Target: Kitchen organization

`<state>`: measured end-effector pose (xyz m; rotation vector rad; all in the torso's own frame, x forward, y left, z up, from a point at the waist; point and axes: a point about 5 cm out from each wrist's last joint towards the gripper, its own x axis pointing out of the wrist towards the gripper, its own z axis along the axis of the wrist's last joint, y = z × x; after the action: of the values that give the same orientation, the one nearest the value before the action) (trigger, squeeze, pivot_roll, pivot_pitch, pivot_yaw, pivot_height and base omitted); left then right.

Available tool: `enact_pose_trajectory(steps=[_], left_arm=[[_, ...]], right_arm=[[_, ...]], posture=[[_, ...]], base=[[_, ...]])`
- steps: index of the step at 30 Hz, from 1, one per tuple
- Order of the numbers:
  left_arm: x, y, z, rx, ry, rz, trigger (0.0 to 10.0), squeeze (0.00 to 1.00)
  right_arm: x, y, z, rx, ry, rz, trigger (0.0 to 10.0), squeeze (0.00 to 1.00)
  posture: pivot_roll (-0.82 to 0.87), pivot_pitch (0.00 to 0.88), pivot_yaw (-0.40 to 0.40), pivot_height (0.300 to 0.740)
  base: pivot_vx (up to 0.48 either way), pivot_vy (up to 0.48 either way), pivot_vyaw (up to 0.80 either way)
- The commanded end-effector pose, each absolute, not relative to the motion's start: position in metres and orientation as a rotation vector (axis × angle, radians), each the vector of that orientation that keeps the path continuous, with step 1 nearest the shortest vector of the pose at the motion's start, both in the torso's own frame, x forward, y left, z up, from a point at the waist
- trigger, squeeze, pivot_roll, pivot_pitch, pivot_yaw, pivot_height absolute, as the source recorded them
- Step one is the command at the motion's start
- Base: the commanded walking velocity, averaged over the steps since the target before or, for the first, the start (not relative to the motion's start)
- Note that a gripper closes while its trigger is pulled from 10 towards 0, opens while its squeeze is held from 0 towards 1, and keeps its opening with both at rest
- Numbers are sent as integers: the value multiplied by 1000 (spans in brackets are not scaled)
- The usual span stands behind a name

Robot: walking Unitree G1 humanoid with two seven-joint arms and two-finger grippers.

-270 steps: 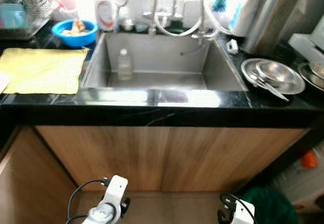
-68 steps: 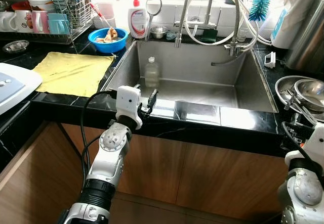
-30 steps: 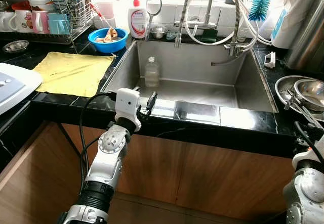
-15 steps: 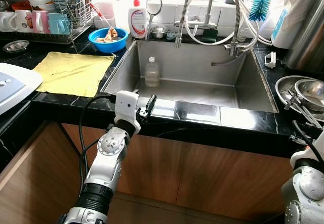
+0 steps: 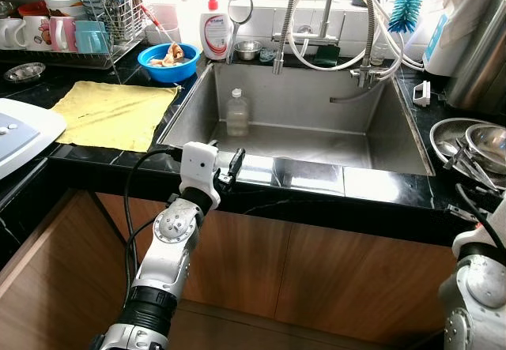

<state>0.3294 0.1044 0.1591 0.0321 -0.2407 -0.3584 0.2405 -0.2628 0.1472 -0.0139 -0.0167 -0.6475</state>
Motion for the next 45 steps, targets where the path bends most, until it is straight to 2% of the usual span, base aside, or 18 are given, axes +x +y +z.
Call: enact_pose_trajectory(steps=[1, 27, 44, 45], left_arm=[[329, 106, 163, 61, -251, -359, 10000, 0], [328, 105, 162, 59, -251, -360, 10000, 0], [328, 105, 161, 62, -246, -366, 10000, 0], [327, 105, 161, 63, -246, -367, 10000, 0]], right_arm=[[245, -258, 155, -18, -54, -610, 10000, 0], [253, -255, 196, -27, -219, -582, 10000, 0], [238, -257, 162, 20, -58, -653, 10000, 0], [237, -257, 161, 23, -57, -660, 10000, 518]], posture=[[-51, 0, -18, 740], [-51, 0, -19, 740], [-50, 0, -18, 740], [-48, 0, -18, 740]], base=[[0, 0, 0], [0, 0, 0], [0, 0, 0], [0, 0, 0]])
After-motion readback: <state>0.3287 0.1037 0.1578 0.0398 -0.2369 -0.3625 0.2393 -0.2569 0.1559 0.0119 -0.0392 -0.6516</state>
